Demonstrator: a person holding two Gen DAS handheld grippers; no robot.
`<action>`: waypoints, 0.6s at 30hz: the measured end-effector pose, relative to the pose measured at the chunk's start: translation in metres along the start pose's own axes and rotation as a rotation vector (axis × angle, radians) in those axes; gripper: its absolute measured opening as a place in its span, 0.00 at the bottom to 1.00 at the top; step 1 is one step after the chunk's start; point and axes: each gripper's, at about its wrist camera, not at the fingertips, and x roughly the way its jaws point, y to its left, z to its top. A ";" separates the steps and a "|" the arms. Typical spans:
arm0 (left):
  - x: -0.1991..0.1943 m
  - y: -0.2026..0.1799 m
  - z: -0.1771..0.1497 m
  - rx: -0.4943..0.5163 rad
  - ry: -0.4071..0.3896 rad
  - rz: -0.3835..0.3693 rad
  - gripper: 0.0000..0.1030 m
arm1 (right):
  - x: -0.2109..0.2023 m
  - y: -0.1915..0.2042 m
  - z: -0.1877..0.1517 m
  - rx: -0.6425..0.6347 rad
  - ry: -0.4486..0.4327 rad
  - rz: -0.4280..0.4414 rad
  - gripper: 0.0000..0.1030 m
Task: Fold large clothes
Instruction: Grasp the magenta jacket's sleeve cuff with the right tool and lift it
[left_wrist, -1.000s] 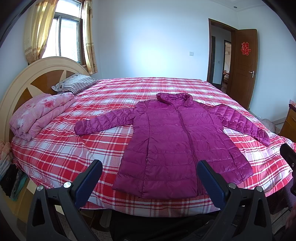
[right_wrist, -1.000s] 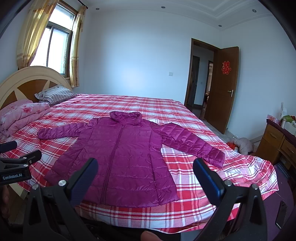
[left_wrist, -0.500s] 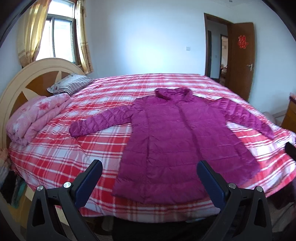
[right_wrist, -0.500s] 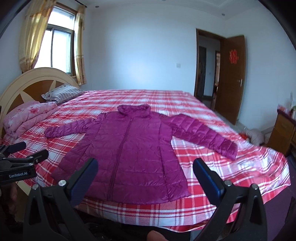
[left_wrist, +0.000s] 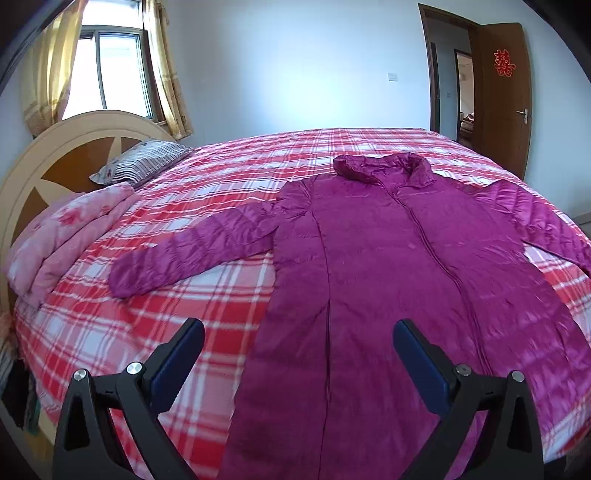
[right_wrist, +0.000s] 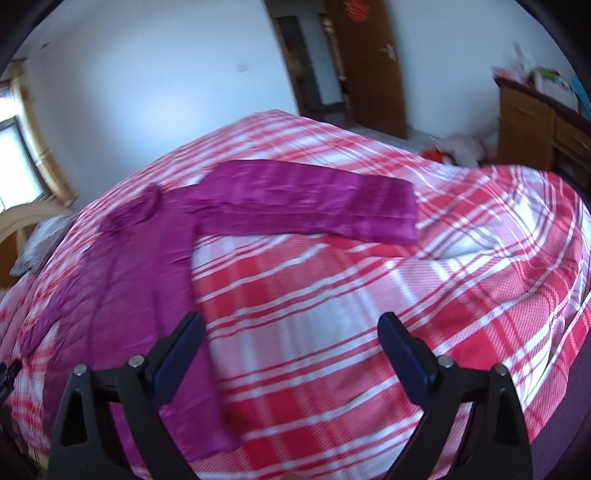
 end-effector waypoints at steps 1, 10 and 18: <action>0.008 -0.002 0.004 0.000 -0.003 0.006 0.99 | 0.007 -0.011 0.008 0.025 0.001 -0.015 0.90; 0.079 -0.013 0.032 -0.002 0.029 0.060 0.99 | 0.058 -0.077 0.078 0.187 0.017 -0.117 0.77; 0.112 -0.018 0.029 0.001 0.076 0.092 0.99 | 0.112 -0.069 0.088 0.098 0.094 -0.156 0.64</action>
